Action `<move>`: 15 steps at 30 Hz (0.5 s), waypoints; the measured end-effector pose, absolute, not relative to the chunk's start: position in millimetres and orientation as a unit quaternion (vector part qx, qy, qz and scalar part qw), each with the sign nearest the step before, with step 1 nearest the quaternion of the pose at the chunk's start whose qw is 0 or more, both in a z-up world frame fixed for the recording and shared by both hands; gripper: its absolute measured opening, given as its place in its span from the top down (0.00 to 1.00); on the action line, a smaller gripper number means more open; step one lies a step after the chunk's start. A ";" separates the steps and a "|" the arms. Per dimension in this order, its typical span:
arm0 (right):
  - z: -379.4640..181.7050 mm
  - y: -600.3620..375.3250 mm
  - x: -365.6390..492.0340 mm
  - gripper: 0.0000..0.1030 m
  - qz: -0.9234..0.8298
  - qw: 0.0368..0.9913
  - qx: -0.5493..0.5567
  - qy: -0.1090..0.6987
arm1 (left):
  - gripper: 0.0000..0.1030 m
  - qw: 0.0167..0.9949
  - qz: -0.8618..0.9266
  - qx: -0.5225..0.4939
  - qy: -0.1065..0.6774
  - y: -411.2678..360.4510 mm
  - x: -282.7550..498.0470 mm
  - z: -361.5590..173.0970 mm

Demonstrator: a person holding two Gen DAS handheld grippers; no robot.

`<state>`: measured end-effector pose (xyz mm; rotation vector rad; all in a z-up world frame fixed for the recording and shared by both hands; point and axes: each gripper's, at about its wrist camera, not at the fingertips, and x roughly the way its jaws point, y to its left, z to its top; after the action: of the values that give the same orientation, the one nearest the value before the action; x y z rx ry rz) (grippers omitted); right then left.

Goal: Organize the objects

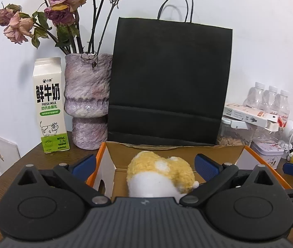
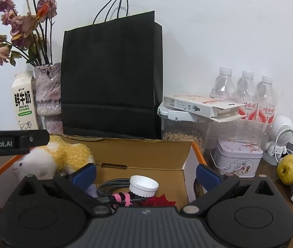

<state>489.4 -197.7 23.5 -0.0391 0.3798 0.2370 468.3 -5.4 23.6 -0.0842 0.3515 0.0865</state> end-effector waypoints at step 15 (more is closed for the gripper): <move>58.9 -212.7 427.6 0.00 0.144 0.975 -0.011 0.169 | 0.00 0.984 0.029 -0.026 0.174 -6.4 401.9 44.6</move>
<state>427.6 -212.7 58.9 -0.0216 0.3414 0.2904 401.9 -6.4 44.6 -0.0522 0.3509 0.0581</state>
